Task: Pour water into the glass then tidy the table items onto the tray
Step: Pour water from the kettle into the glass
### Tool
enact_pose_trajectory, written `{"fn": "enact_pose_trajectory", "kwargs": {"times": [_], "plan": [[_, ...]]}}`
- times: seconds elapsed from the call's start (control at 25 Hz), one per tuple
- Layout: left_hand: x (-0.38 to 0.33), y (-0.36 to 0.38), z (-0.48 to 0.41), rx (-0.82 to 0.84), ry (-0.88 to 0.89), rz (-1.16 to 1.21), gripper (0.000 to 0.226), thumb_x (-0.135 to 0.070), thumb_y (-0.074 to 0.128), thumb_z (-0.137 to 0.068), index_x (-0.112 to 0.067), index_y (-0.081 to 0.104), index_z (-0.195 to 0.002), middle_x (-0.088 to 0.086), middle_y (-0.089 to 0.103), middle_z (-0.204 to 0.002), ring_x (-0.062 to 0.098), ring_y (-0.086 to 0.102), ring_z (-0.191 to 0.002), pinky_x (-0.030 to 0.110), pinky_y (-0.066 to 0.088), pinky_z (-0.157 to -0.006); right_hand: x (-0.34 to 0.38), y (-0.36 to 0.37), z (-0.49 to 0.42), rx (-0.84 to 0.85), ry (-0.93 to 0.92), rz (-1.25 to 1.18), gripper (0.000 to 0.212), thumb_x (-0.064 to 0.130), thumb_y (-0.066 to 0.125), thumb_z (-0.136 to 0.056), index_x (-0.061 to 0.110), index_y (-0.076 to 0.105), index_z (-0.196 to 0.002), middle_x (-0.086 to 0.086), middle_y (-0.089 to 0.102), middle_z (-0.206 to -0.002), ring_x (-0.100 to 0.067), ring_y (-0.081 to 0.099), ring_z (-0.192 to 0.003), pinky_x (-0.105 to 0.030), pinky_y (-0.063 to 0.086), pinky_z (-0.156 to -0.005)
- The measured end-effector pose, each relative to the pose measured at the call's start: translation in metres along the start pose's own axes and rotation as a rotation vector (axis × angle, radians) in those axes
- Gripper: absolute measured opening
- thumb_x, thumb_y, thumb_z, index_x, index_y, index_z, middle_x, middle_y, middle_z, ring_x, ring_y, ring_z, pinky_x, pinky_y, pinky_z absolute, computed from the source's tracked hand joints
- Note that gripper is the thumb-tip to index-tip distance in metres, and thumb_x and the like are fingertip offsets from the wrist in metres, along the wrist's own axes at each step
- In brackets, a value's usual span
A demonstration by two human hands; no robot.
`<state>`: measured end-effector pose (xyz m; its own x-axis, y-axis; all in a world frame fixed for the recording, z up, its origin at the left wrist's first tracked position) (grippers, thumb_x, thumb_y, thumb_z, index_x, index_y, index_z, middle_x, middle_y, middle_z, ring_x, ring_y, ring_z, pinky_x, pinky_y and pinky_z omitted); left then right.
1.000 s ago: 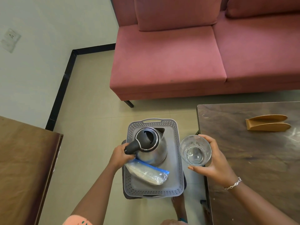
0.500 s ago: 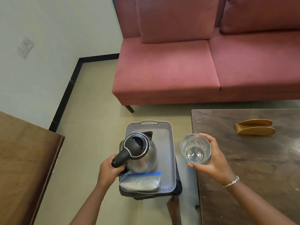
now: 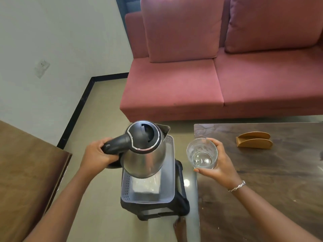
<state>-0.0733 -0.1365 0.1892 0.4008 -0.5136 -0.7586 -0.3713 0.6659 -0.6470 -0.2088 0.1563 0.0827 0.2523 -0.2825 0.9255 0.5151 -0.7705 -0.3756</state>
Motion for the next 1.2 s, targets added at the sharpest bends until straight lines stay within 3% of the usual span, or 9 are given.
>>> {"fn": "enact_pose_trajectory", "kwargs": {"times": [0.16, 0.24, 0.4, 0.56, 0.64, 0.76, 0.96, 1.08, 1.2], "plan": [[-0.049, -0.004, 0.001, 0.079, 0.192, -0.102, 0.023, -0.017, 0.063, -0.047, -0.022, 0.063, -0.069, 0.0, 0.065, -0.072, 0.01, 0.055, -0.054, 0.017, 0.046, -0.05, 0.003, -0.027, 0.008, -0.059, -0.004, 0.008, 0.094, 0.05, 0.075, -0.046, 0.026, 0.032, -0.126, 0.015, 0.046, -0.119, -0.016, 0.05, -0.113, -0.033, 0.043, -0.097], [-0.075, 0.0, 0.001, 0.111, 0.287, -0.177, 0.025, -0.027, 0.06, -0.045, -0.028, 0.062, -0.07, -0.004, 0.062, -0.065, 0.009, 0.053, -0.051, 0.017, 0.041, -0.048, 0.004, -0.038, 0.012, -0.077, -0.011, 0.009, 0.093, 0.051, 0.074, -0.046, 0.025, 0.032, -0.125, 0.012, 0.047, -0.118, -0.017, 0.051, -0.112, -0.032, 0.044, -0.097], [-0.124, 0.015, 0.006, 0.174, 0.462, -0.304, 0.038, -0.008, 0.06, -0.045, -0.044, 0.057, -0.058, -0.019, 0.052, -0.049, 0.0, 0.046, -0.045, 0.005, 0.031, -0.043, 0.004, -0.058, 0.021, -0.103, -0.013, 0.007, 0.093, 0.051, 0.075, -0.046, 0.027, 0.03, -0.123, 0.015, 0.044, -0.117, -0.014, 0.049, -0.11, -0.015, 0.041, -0.091], [-0.153, 0.031, 0.009, 0.279, 0.6, -0.4, 0.012, -0.023, 0.059, -0.046, -0.026, 0.059, -0.058, -0.012, 0.056, -0.058, 0.006, 0.048, -0.047, 0.008, 0.033, -0.041, -0.006, -0.072, 0.033, -0.123, 0.002, 0.015, 0.094, 0.047, 0.079, -0.048, 0.03, 0.027, -0.124, 0.004, 0.045, -0.124, -0.017, 0.05, -0.113, -0.029, 0.044, -0.096], [-0.162, 0.039, 0.009, 0.286, 0.635, -0.452, 0.014, -0.019, 0.059, -0.046, -0.018, 0.06, -0.059, -0.009, 0.056, -0.061, 0.008, 0.047, -0.048, 0.011, 0.033, -0.04, -0.009, -0.075, 0.038, -0.12, 0.011, 0.021, 0.093, 0.044, 0.08, -0.049, 0.032, 0.027, -0.124, 0.003, 0.046, -0.125, -0.017, 0.05, -0.113, -0.032, 0.044, -0.096], [-0.178, 0.049, 0.012, 0.292, 0.688, -0.516, 0.017, -0.013, 0.059, -0.045, -0.022, 0.06, -0.06, -0.011, 0.058, -0.067, 0.011, 0.049, -0.053, 0.014, 0.034, -0.041, -0.013, -0.079, 0.046, -0.125, 0.015, 0.014, 0.091, 0.039, 0.081, -0.05, 0.033, 0.027, -0.123, 0.004, 0.045, -0.125, -0.018, 0.05, -0.113, -0.03, 0.044, -0.095], [-0.195, 0.064, 0.012, 0.344, 0.788, -0.634, 0.034, -0.018, 0.058, -0.048, -0.038, 0.031, -0.048, -0.019, 0.053, -0.057, 0.012, 0.043, -0.051, 0.017, 0.026, -0.039, -0.018, -0.083, 0.055, -0.125, 0.015, 0.028, 0.091, 0.04, 0.08, -0.052, 0.034, 0.024, -0.123, 0.007, 0.043, -0.125, -0.018, 0.049, -0.113, -0.03, 0.045, -0.095], [-0.2, 0.071, 0.012, 0.365, 0.842, -0.687, 0.039, -0.018, 0.059, -0.049, -0.037, 0.025, -0.048, -0.005, 0.04, -0.04, 0.015, 0.036, -0.043, 0.018, 0.022, -0.04, -0.02, -0.085, 0.058, -0.127, 0.01, 0.025, 0.092, 0.036, 0.083, -0.052, 0.032, 0.025, -0.123, 0.008, 0.041, -0.125, -0.018, 0.049, -0.113, -0.026, 0.043, -0.094], [-0.208, 0.078, 0.016, 0.388, 0.899, -0.76, 0.043, -0.018, 0.06, -0.051, -0.037, 0.022, -0.051, -0.011, 0.026, -0.037, 0.007, 0.026, -0.035, 0.017, 0.02, -0.041, -0.022, -0.086, 0.061, -0.128, 0.007, 0.026, 0.091, 0.034, 0.083, -0.052, 0.034, 0.025, -0.122, 0.009, 0.041, -0.124, -0.016, 0.047, -0.113, -0.023, 0.041, -0.093]]}}
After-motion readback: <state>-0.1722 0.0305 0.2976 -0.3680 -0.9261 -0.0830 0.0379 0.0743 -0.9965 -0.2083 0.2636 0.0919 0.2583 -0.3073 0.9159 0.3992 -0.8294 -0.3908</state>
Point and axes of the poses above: each hand's wrist, its own z-axis away from the middle knuckle, its own y-axis out of the palm, x = y × z, the point moved 2 cm from there along -z, towards the middle knuckle
